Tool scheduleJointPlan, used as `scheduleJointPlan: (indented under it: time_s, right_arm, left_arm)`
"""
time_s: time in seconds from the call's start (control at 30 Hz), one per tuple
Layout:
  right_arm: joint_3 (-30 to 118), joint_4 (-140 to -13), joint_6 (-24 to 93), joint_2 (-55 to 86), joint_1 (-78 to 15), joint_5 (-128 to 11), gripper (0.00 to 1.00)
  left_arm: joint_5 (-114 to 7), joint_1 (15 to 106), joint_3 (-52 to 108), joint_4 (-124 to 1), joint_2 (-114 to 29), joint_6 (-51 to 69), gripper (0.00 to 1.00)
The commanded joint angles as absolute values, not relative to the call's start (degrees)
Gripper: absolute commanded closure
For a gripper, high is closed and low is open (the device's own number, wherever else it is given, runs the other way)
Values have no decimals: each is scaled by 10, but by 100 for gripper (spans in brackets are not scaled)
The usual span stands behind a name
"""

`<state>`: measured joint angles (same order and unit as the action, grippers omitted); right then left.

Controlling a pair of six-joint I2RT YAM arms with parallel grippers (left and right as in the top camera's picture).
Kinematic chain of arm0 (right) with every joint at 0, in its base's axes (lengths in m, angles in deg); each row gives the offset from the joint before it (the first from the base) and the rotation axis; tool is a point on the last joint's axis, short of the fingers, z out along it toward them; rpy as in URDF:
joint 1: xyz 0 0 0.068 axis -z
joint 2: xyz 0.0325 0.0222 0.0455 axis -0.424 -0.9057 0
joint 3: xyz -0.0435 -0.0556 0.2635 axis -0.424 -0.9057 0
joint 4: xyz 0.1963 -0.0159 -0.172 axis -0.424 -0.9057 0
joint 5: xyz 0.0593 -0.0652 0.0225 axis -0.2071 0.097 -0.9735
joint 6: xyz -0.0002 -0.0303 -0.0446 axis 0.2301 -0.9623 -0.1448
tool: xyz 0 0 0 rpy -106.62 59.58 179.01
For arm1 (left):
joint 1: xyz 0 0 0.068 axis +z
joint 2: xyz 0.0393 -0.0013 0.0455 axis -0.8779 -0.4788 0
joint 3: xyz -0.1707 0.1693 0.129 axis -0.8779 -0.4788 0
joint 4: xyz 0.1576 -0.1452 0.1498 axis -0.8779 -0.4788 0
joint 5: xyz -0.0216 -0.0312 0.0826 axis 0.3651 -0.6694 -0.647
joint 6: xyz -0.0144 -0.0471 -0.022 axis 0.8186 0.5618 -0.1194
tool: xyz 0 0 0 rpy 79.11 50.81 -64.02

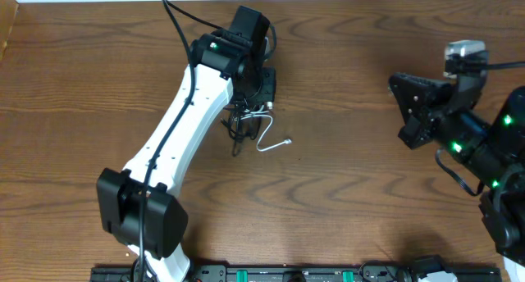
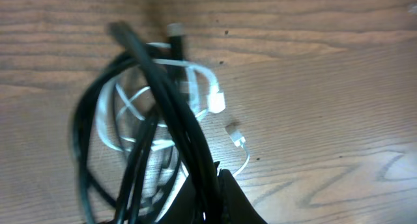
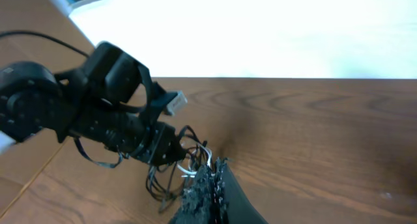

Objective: Untangle cables

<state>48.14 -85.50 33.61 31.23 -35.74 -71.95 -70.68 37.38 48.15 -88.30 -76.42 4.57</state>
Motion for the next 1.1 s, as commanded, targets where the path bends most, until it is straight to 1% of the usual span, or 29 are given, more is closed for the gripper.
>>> scheduleJointPlan:
  time_s: [0.0,0.13,0.17,0.2,0.23,0.27,0.37,0.47,0.6,0.77,1.07]
  right_arm:
    - [488,-884,345,297,-350,-723,99]
    - [488,-921,345,257,-353,-723,98]
    - [488,-928,345,243,-354,-730,94]
    - [488,-932,345,231,-355,-740,86]
    - [488,-936,345,216,-356,-750,80]
    - [488,-940,345,203,-357,-758,77]
    - [488,-946,345,157,-360,-777,63]
    - [488,-945,352,100,-375,-796,53]
    - [488,-943,386,49,-390,-791,50]
    - [488,-921,416,-14,-403,-789,50]
    - [488,-863,462,-61,-428,-777,51]
  left_arm:
    - [-693,375,481,-880,-768,47,92]
    - [-626,376,481,-864,-766,47,92]
    - [-604,376,482,-859,-765,47,92]
    - [-585,377,482,-853,-764,47,92]
    - [-563,379,482,-846,-761,49,92]
    - [-549,380,482,-840,-759,59,92]
    - [-519,387,486,-826,-749,109,92]
    - [-483,395,489,-801,-732,160,92]
    - [-468,397,489,-770,-712,217,92]
    - [-468,397,489,-753,-697,285,92]
    - [-436,397,489,-754,-697,316,92]
